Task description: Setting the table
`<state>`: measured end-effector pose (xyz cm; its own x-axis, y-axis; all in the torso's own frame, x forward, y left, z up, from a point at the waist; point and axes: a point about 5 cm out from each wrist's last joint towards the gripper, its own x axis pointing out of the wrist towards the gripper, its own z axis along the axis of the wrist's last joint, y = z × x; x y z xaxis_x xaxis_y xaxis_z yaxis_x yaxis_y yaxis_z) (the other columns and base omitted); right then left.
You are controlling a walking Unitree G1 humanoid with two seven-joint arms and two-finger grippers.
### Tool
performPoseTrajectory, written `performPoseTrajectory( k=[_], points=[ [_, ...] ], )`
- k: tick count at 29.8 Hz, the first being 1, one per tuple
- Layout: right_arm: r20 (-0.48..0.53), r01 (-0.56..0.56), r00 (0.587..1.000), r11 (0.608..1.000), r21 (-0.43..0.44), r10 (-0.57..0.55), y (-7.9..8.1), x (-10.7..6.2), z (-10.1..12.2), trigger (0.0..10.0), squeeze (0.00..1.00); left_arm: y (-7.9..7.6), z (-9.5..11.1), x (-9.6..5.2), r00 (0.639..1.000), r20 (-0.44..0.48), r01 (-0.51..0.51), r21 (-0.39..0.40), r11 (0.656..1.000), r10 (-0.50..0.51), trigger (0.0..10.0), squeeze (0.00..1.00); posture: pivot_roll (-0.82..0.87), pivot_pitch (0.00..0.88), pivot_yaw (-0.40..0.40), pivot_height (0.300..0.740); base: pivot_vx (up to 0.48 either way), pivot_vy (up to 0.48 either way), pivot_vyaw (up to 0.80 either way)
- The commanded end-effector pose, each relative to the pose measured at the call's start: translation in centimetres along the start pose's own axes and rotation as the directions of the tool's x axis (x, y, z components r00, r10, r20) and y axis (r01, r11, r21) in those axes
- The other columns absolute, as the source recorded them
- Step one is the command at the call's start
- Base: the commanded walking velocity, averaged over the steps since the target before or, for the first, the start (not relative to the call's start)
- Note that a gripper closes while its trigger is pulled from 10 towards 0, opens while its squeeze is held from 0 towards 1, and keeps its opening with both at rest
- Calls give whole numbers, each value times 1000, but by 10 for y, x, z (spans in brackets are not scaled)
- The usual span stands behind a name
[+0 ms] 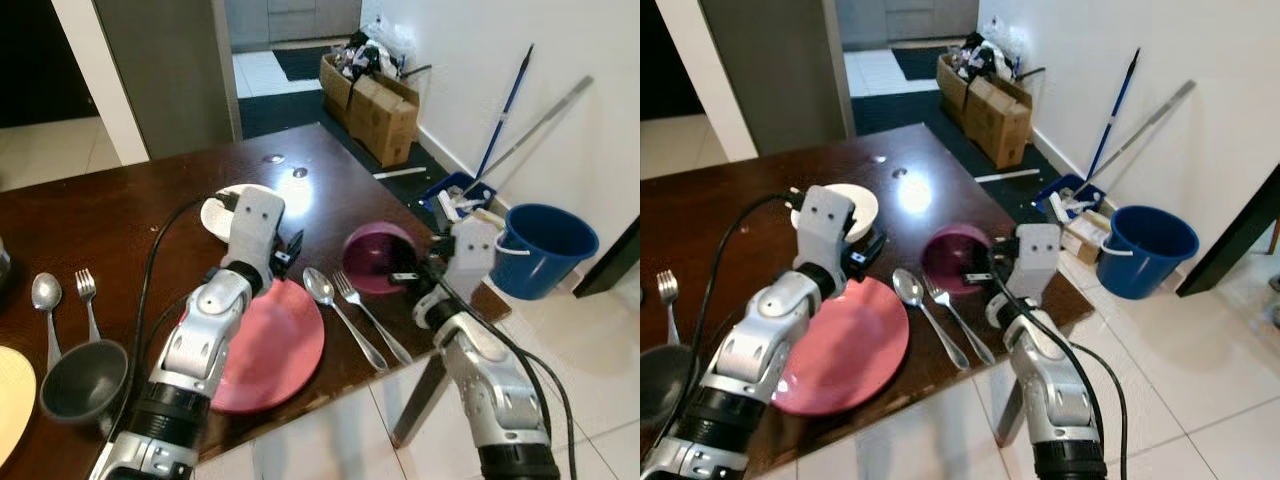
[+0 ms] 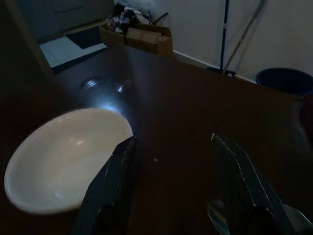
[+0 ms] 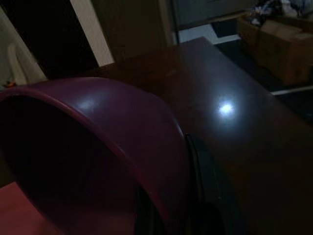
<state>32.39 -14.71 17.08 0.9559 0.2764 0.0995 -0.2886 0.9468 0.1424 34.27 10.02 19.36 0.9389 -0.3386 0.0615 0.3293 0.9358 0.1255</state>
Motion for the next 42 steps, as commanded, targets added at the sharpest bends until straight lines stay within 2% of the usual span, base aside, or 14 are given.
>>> performPoseTrajectory(
  k=[1, 7, 11, 13, 14, 18, 19, 27, 30, 32, 36, 42],
  points=[
    [-23, 6, 1000, 1000, 23, -6, -4, -1, -4, 10000, 0, -2, -1, -3, 1000, -8, 9, 1, 1000, -9, 10000, 0, -43, 0, 101, 740, 0, 0, 0],
    [-60, -30, 998, 999, 42, 33, -9, -1, -7, 10000, 0, 5, 11, -14, 999, 42, 15, -11, 1000, -14, 10000, 0, -39, 0, 104, 740, 0, 0, 0],
    [-100, -65, 992, 992, 105, 75, -11, 2, -9, 10000, 0, 16, 24, -20, 995, 98, -1, -5, 1000, 1, 10000, 0, -31, 0, 107, 740, 0, 0, 0],
    [-124, -64, 989, 989, 135, 81, -13, 6, -9, 10000, 0, 22, 32, -22, 992, 128, -7, 1, 1000, 6, 10000, 0, -29, 0, 108, 740, 0, 0, 0],
    [-164, -25, 985, 978, 207, 60, -21, 15, -10, 10000, 0, 30, 42, -26, 987, 163, -9, 21, 1000, 5, 10000, 0, -20, 0, 106, 740, 0, 0, 0],
    [-181, 14, 983, 969, 248, 32, -28, 24, -8, 10000, 0, 37, 50, -29, 982, 190, -12, 38, 999, 4, 10000, 0, -13, 0, 103, 740, 0, 0, 0],
    [-179, 37, 984, 958, 283, 15, -32, 33, -3, 10000, 0, 41, 55, -31, 980, 198, -18, 44, 999, 9, 10000, 0, -9, 1, 102, 740, 0, 0, 0],
    [-249, 62, 968, 936, 347, 28, -37, 46, -7, 10000, 0, 43, 57, -34, 980, 199, -27, 49, 998, 17, 10000, 0, 7, 5, 96, 740, 0, 0, 0],
    [-267, 11, 959, 928, 373, 97, -33, 50, -12, 10000, 0, 41, 58, -37, 980, 198, -20, 48, 999, 10, 10000, 0, 24, 15, 94, 740, 0, 0, 0],
    [-290, -4, 947, 909, 417, 137, -29, 54, -16, 10000, 0, 40, 60, -39, 981, 195, -12, 46, 999, 2, 10000, 0, 37, 24, 96, 740, 0, 0, 0],
    [-313, 6, 941, 918, 396, 129, -30, 56, -19, 10000, 0, 39, 62, -43, 981, 195, 5, 61, 998, -16, 10000, 0, 55, 41, 92, 740, 0, 0, 0],
    [-347, 43, 933, 932, 359, 90, -35, 60, -18, 10000, 0, 42, 63, -56, 982, 187, 15, 65, 998, -27, 10000, 0, 78, 62, 80, 740, 0, 0, 0]
  ],
)
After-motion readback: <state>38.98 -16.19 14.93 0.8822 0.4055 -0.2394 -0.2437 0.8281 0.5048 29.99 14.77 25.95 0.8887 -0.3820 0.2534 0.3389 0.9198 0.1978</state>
